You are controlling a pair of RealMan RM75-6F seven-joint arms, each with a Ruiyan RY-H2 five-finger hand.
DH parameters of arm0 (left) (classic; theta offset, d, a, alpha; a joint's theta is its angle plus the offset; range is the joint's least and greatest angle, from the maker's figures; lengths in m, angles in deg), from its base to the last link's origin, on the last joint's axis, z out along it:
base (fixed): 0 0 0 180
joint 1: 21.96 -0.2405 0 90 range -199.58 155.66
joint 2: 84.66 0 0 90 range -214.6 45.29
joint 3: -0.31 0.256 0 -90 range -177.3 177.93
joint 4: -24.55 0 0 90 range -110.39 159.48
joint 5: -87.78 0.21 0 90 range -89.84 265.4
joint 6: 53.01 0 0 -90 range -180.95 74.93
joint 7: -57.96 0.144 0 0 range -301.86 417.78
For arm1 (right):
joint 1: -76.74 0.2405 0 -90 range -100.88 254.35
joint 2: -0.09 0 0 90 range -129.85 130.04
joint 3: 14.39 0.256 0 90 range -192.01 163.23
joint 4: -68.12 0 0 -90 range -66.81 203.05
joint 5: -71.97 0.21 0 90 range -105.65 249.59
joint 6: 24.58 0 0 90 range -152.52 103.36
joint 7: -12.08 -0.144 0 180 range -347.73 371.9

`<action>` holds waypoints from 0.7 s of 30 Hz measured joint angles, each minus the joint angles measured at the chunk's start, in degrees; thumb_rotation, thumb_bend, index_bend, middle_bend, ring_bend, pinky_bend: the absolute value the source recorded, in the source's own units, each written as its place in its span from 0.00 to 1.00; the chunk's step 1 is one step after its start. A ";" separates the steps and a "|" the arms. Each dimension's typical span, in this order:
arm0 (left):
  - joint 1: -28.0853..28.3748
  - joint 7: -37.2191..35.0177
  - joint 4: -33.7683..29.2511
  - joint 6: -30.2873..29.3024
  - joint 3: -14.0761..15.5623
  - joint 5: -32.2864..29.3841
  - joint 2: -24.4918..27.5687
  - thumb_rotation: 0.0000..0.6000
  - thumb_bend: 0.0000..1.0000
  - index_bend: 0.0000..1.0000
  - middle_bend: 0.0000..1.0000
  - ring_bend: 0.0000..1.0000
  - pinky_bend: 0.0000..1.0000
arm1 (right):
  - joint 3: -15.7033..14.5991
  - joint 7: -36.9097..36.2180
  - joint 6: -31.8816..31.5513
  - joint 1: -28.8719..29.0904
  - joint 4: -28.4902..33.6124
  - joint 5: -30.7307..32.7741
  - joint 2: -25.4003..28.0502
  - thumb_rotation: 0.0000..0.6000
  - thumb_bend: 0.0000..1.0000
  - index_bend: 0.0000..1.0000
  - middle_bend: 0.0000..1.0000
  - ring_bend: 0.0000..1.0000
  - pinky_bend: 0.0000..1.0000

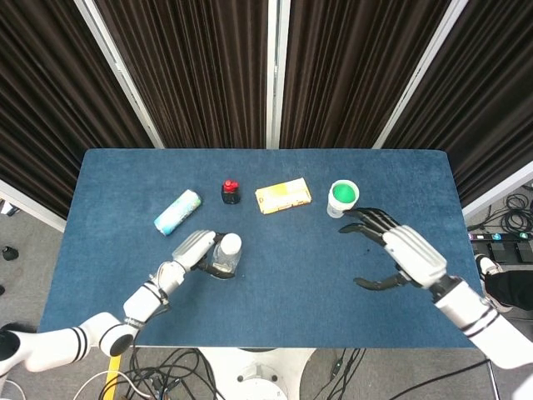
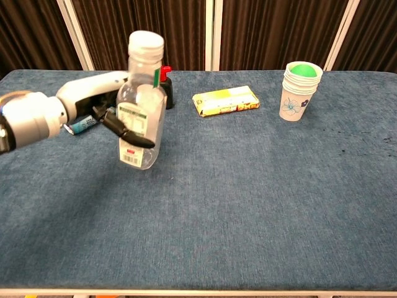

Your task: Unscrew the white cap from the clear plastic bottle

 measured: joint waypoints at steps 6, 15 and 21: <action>2.52 9.27 -7.14 3.86 -3.35 -7.12 2.36 1.00 0.09 0.54 0.58 0.48 0.49 | 2.83 7.43 7.59 6.04 2.35 7.93 -1.29 0.90 0.07 0.24 0.05 0.00 0.00; 6.31 15.93 -10.95 6.34 -6.53 -13.31 1.73 1.00 0.09 0.54 0.58 0.48 0.49 | 5.11 16.47 13.29 11.42 2.96 19.68 -5.42 0.91 0.02 0.25 0.03 0.00 0.00; 7.98 18.30 -11.16 7.07 -7.26 -15.52 0.32 1.00 0.09 0.54 0.58 0.48 0.49 | 5.57 21.18 15.03 14.21 3.13 24.20 -8.21 0.91 0.02 0.25 0.03 0.00 0.00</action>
